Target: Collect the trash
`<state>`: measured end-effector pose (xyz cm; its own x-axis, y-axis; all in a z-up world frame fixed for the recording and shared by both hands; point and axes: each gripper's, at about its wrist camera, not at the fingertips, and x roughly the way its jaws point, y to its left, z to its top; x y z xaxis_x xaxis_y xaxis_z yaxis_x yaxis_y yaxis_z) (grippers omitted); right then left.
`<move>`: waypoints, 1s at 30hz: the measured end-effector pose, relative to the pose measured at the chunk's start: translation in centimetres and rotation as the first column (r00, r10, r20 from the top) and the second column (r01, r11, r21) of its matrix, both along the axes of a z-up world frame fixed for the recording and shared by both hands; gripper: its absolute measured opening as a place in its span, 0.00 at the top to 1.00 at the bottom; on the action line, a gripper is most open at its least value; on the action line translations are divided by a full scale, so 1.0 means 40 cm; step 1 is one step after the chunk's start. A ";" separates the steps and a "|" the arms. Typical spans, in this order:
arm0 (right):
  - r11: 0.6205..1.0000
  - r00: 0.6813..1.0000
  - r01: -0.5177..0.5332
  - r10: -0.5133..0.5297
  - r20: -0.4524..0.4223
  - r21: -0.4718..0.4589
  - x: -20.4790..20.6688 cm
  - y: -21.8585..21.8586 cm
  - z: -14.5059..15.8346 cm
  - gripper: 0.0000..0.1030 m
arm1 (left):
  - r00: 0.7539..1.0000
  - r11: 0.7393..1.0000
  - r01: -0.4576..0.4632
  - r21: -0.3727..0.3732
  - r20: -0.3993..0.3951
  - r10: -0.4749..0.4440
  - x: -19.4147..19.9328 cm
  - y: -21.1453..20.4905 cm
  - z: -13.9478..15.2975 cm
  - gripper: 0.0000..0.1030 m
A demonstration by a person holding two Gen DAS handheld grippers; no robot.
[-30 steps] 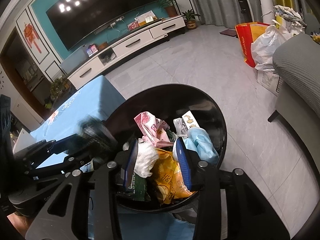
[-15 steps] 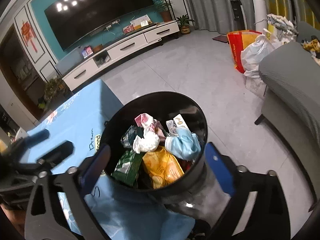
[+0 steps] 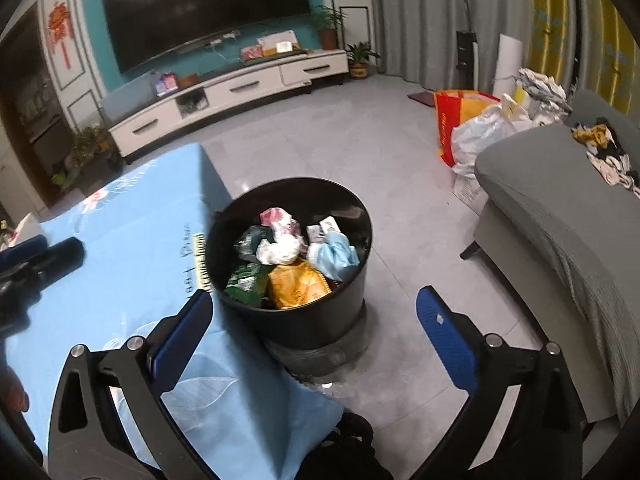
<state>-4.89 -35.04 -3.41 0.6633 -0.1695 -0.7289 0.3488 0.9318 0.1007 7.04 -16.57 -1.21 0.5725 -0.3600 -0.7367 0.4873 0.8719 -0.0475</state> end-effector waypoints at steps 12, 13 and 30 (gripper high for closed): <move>1.000 0.999 -0.021 0.021 0.027 -0.019 -0.068 0.057 0.100 0.03 | 0.997 0.997 -0.060 0.049 0.060 0.058 -0.090 0.049 0.089 0.03; 1.000 0.999 -0.020 0.021 0.028 -0.021 -0.070 0.060 0.103 0.03 | 0.996 0.997 -0.061 0.048 0.061 0.058 -0.096 0.051 0.096 0.03; 0.998 0.999 -0.045 0.045 0.009 -0.038 -0.059 0.085 0.107 0.03 | 0.995 0.996 -0.077 0.053 0.066 0.074 -0.119 0.065 0.117 0.03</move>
<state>-7.25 -31.64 0.88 0.6783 -0.1666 -0.7157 0.3056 0.9497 0.0686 2.26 -13.98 3.46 0.6429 -0.2739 -0.7153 0.4204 0.9068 0.0306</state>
